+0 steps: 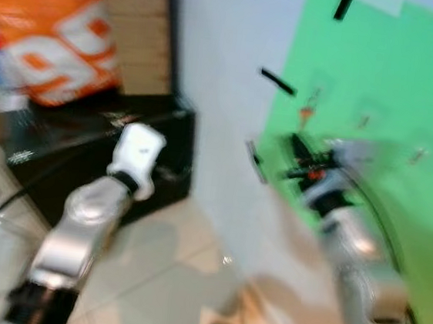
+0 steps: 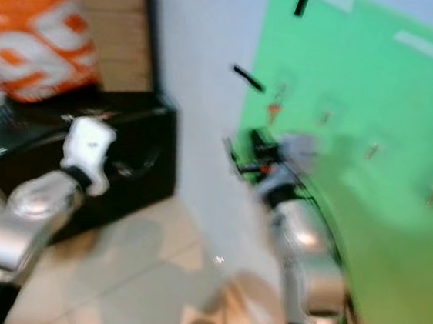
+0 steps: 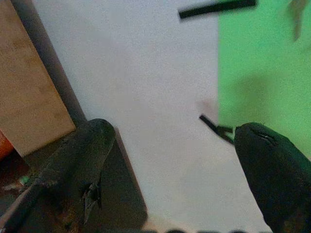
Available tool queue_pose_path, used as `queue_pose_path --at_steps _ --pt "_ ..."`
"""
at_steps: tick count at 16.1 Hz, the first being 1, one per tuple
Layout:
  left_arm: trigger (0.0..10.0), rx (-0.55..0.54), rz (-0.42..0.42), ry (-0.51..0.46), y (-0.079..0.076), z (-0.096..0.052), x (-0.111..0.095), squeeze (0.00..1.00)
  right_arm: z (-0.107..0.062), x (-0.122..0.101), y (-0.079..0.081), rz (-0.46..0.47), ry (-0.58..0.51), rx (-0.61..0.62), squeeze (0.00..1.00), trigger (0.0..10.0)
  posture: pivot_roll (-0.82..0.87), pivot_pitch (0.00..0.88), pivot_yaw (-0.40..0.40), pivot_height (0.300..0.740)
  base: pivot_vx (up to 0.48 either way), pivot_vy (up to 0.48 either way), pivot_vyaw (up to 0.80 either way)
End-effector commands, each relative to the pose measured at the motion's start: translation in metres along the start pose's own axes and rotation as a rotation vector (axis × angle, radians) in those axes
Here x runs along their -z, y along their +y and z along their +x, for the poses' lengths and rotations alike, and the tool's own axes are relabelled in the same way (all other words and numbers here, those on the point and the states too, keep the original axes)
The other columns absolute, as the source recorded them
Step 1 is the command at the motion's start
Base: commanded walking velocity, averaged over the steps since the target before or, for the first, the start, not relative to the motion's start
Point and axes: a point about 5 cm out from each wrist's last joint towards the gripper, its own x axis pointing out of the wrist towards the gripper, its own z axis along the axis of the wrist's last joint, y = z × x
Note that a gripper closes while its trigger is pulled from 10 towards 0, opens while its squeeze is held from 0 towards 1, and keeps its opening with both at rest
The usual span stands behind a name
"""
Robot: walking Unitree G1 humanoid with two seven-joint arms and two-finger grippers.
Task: Hang keys on a hook
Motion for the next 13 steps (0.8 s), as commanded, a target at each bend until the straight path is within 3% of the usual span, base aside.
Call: queue_pose_path --at_steps 1,3,8,13 --pt "10.0 0.045 0.002 -0.022 -0.008 0.001 -0.007 0.00 -0.001 -0.007 -0.006 -0.013 -0.019 0.010 0.00 10.0 -0.03 0.000 0.001 0.740 0.000 0.000 0.00" --pt "10.0 0.060 0.001 -0.024 -0.008 -0.001 -0.007 0.00 0.000 -0.007 -0.006 -0.011 -0.021 0.007 0.00 10.0 -0.03 0.000 -0.004 0.740 0.000 0.000 0.00" --pt "10.0 0.237 -0.007 -0.039 -0.016 -0.012 -0.013 0.00 0.004 -0.011 -0.006 0.007 -0.038 -0.003 0.00 10.0 -0.01 0.000 -0.022 0.740 0.000 0.000 0.00" --pt "10.0 0.265 -0.012 -0.045 -0.016 -0.014 -0.016 0.00 0.015 -0.018 0.002 0.016 -0.055 -0.036 0.00 10.0 0.00 0.000 -0.026 0.740 0.000 0.000 0.00"
